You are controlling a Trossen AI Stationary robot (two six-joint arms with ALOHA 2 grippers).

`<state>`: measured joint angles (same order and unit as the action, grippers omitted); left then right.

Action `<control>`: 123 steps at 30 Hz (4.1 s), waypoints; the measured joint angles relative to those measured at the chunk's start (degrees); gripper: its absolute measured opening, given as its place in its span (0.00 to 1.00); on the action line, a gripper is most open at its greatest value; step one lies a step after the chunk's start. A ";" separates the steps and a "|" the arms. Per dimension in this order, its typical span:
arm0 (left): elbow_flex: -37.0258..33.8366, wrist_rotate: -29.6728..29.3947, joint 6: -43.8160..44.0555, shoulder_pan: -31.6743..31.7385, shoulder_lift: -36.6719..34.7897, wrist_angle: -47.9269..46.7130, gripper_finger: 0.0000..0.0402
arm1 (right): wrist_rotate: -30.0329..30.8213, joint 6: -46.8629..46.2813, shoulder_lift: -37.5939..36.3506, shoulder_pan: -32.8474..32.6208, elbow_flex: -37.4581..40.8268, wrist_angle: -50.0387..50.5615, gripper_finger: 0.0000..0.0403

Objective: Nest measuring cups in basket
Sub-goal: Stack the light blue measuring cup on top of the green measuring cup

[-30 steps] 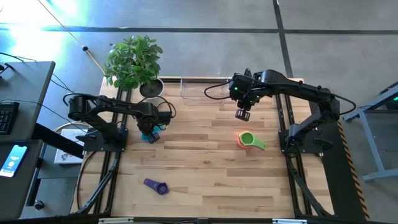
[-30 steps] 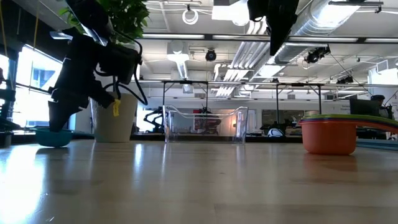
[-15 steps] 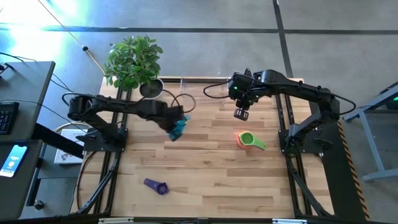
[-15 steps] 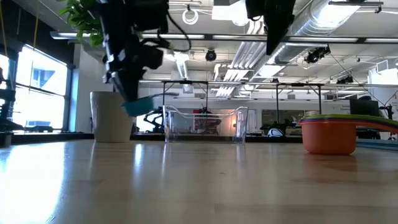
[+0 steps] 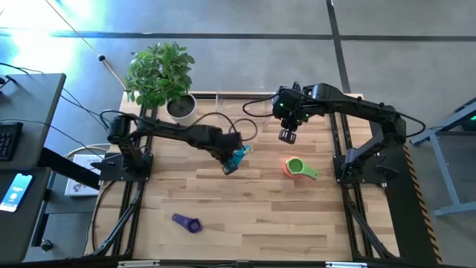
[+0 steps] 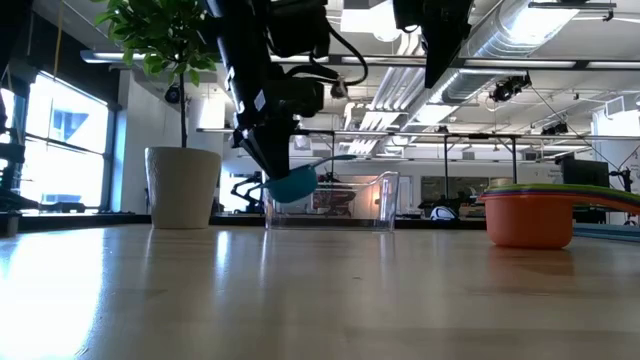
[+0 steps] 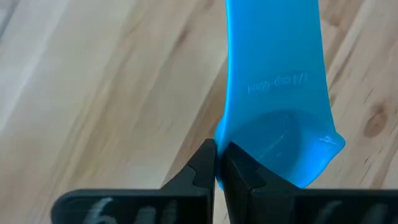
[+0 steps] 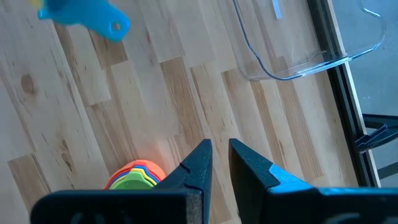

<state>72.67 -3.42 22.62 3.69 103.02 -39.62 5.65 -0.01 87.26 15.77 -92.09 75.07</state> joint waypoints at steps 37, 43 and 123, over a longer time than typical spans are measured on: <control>4.21 7.85 -4.86 -0.82 7.89 -3.66 0.18 | -0.02 -0.02 0.00 0.00 0.00 0.00 0.11; 4.19 7.87 -4.80 -0.18 6.91 -4.25 0.19 | -1.44 -0.02 0.00 0.00 0.00 -0.13 0.11; 4.24 -13.53 13.30 -7.54 -39.23 -21.94 0.19 | -15.62 11.90 35.62 -13.14 0.08 -44.11 0.30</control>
<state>76.90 -16.95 35.92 -3.86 63.79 -61.56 -9.97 11.89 122.88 2.63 -92.01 30.95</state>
